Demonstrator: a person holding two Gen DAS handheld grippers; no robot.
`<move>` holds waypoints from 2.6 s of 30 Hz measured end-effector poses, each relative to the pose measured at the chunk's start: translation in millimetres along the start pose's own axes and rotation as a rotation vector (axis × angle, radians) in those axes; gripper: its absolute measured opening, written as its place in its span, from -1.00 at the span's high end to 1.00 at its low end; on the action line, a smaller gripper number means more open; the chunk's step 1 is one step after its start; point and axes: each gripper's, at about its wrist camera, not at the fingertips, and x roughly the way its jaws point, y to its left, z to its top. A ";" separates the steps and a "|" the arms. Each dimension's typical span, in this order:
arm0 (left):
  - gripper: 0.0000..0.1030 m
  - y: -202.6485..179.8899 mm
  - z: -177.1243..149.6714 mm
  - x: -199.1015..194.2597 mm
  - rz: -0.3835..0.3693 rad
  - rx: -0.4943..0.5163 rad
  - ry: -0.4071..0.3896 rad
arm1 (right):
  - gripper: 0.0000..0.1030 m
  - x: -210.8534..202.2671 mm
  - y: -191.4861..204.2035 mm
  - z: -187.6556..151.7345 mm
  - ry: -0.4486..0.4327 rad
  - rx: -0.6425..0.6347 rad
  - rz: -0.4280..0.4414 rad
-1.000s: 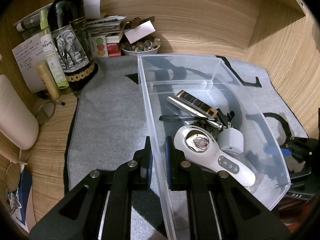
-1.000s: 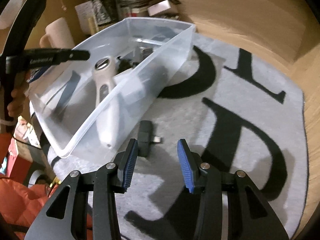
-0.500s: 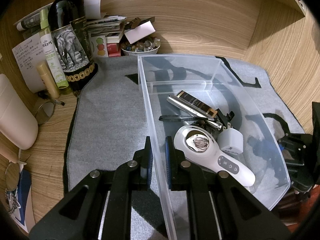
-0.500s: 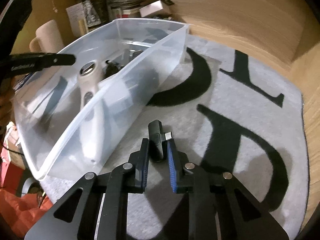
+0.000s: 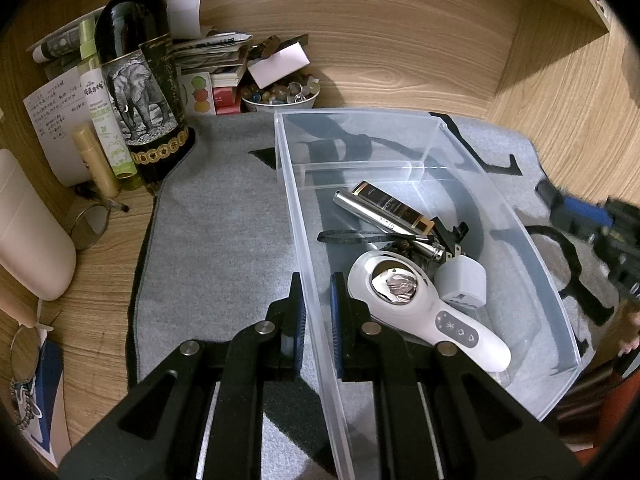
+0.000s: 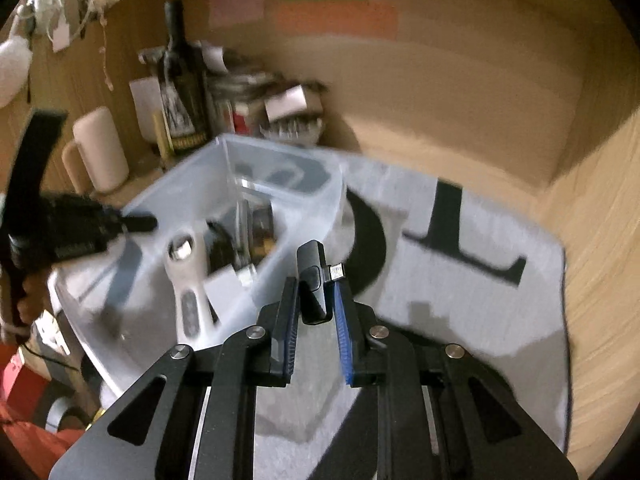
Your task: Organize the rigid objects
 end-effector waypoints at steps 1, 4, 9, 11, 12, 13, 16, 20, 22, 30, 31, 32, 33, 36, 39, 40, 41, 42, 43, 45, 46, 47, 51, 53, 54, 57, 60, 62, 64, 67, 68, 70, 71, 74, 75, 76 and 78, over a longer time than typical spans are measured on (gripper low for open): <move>0.80 0.0 0.0 0.0 0.000 0.000 0.000 | 0.69 -2.3 2.6 5.1 -0.016 -0.007 0.001; 0.80 -0.4 0.1 0.2 0.000 0.000 0.000 | 0.69 -6.8 9.7 17.0 -0.051 -0.025 0.009; 0.80 -0.4 0.1 0.2 0.000 0.000 0.000 | 0.69 -5.4 23.3 33.9 -0.086 -0.049 0.034; 0.80 -0.3 0.4 0.3 -0.001 0.000 0.000 | 0.69 -1.5 29.1 39.0 -0.088 -0.061 0.048; 0.80 -0.3 0.5 0.3 -0.001 0.000 0.000 | 0.69 0.8 31.9 41.1 -0.087 -0.066 0.054; 0.80 -0.6 0.5 0.4 0.000 0.000 0.000 | 0.69 2.7 33.6 42.0 -0.085 -0.069 0.059; 0.80 -0.6 0.5 0.4 0.000 0.000 0.000 | 0.69 12.4 40.4 46.5 -0.070 -0.080 0.073; 0.80 -0.6 0.5 0.4 0.000 0.000 0.000 | 0.69 30.4 47.5 51.1 -0.026 -0.095 0.085; 0.80 -0.7 0.5 0.4 0.000 -0.001 0.000 | 0.69 40.4 49.2 51.7 0.006 -0.100 0.080; 0.80 -0.8 0.4 0.4 0.000 -0.001 0.000 | 0.69 72.3 60.9 46.4 0.133 -0.130 0.106; 0.80 -0.8 0.4 0.4 0.000 -0.001 0.000 | 0.69 74.9 62.0 45.3 0.148 -0.133 0.105; 0.80 -0.6 0.4 0.4 0.000 -0.001 -0.001 | 0.69 77.4 63.2 44.2 0.165 -0.136 0.106; 0.81 -0.7 0.4 0.4 0.000 -0.001 -0.001 | 0.69 79.3 63.1 43.5 0.176 -0.135 0.108; 0.81 -1.0 1.2 0.9 -0.004 -0.006 0.001 | 0.69 81.9 62.8 42.4 0.198 -0.129 0.109; 0.80 -1.9 2.2 1.6 -0.004 -0.007 0.002 | 0.60 81.0 62.3 43.1 0.203 -0.124 0.104; 0.80 -1.8 2.1 1.6 -0.005 -0.006 0.002 | 0.46 80.0 61.9 43.7 0.198 -0.121 0.101; 0.80 -1.8 2.3 1.7 -0.005 -0.007 0.002 | 0.32 78.5 61.5 43.8 0.189 -0.118 0.095; 0.80 -2.0 2.5 1.8 -0.006 -0.008 0.003 | 0.26 76.5 61.3 43.7 0.180 -0.117 0.090; 0.80 -2.2 2.6 1.9 -0.007 -0.008 0.004 | 0.22 74.9 60.8 44.1 0.172 -0.115 0.086; 0.80 -2.5 3.0 1.3 -0.006 -0.008 0.001 | 0.15 70.6 60.0 44.9 0.159 -0.112 0.082; 0.81 -2.2 3.0 0.5 -0.004 -0.009 -0.001 | 0.07 68.2 59.7 45.3 0.152 -0.110 0.080; 0.80 -2.3 3.2 -0.9 -0.001 -0.011 -0.006 | -0.02 64.9 59.0 46.0 0.140 -0.106 0.075; 0.80 -2.1 3.2 -7.3 0.005 -0.017 -0.020 | -0.24 50.1 56.1 48.5 0.089 -0.090 0.069; 0.80 -3.3 3.6 -11.6 0.014 -0.015 -0.027 | -0.32 39.6 54.9 49.4 0.057 -0.082 0.064; 0.76 -3.3 3.7 -14.5 0.023 -0.015 -0.034 | -0.34 35.0 54.5 49.3 0.046 -0.080 0.062; 0.71 -3.3 5.2 -28.2 0.033 -0.017 -0.067 | -0.53 17.0 52.3 48.4 -0.004 -0.068 0.048; 0.67 -5.5 5.9 -45.4 0.031 -0.016 -0.108 | -0.56 -3.6 49.7 46.1 -0.059 -0.062 0.031; 0.59 -9.4 5.2 -57.6 0.027 -0.011 -0.139 | -0.59 -16.2 48.9 44.1 -0.089 -0.056 0.019; 0.46 -14.3 3.5 -71.1 0.028 -0.003 -0.176 | -0.63 -27.0 48.2 42.2 -0.119 -0.048 0.010; 0.28 -20.6 0.1 -89.0 0.027 0.007 -0.228 | -0.74 -45.2 47.3 38.2 -0.171 -0.034 -0.012; 0.25 -23.5 -1.5 -95.0 0.024 0.011 -0.247 | -0.80 -51.9 47.3 36.2 -0.193 -0.029 -0.022; 0.08 -28.9 -4.5 -105.9 0.021 0.018 -0.284 | -0.89 -63.7 46.6 32.3 -0.230 -0.022 -0.040; 0.02 -32.4 -7.2 -112.2 0.022 0.021 -0.309 | -0.94 -68.1 46.5 30.7 -0.244 -0.019 -0.046; -0.28 -40.3 -13.0 -124.2 0.023 0.027 -0.365 | -0.99 -84.1 46.0 23.1 -0.296 -0.006 -0.067; -0.35 -42.5 -14.5 -127.0 0.021 0.031 -0.379 | -0.99 -88.3 45.9 20.8 -0.308 -0.003 -0.073; -0.45 -44.5 -16.3 -129.7 0.018 0.033 -0.393 | -0.99 -91.6 46.2 18.9 -0.317 0.000 -0.078; -0.59 -46.9 -19.4 -133.9 0.008 0.029 -0.421 | -0.99 -98.9 45.7 13.6 -0.339 0.004 -0.090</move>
